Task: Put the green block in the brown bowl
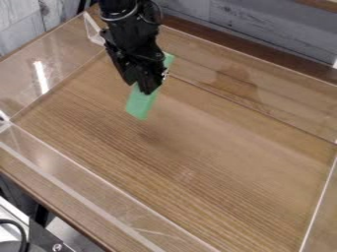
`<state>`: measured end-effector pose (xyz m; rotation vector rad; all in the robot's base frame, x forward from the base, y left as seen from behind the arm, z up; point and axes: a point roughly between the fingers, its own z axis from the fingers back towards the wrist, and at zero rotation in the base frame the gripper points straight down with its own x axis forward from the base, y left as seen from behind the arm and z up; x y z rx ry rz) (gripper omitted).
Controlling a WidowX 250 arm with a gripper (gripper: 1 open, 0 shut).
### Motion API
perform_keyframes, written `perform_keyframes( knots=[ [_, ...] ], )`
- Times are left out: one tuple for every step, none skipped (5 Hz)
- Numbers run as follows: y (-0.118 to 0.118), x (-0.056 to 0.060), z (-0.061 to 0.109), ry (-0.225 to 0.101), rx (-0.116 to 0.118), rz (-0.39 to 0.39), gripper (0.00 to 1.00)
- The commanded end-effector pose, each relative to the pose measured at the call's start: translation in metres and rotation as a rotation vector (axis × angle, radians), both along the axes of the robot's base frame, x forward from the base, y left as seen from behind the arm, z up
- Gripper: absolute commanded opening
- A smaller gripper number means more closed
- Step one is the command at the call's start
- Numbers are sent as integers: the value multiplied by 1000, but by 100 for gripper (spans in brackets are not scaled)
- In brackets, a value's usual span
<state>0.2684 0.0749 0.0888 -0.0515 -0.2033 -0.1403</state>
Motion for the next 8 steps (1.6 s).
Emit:
perform_keyframes(
  knots=[
    [4,5,8,-41,7,11,0],
    [6,5,6,-48,5,13,0],
    [6,6,5,-53,2,12,0],
    [7,7,3,-58,0,13,0],
    [8,9,1,-63,-3,14,0],
    [13,17,6,-79,-3,26,0],
    [17,25,12,-95,-2,40,0],
    [22,35,22,-110,-2,63,0]
  ],
)
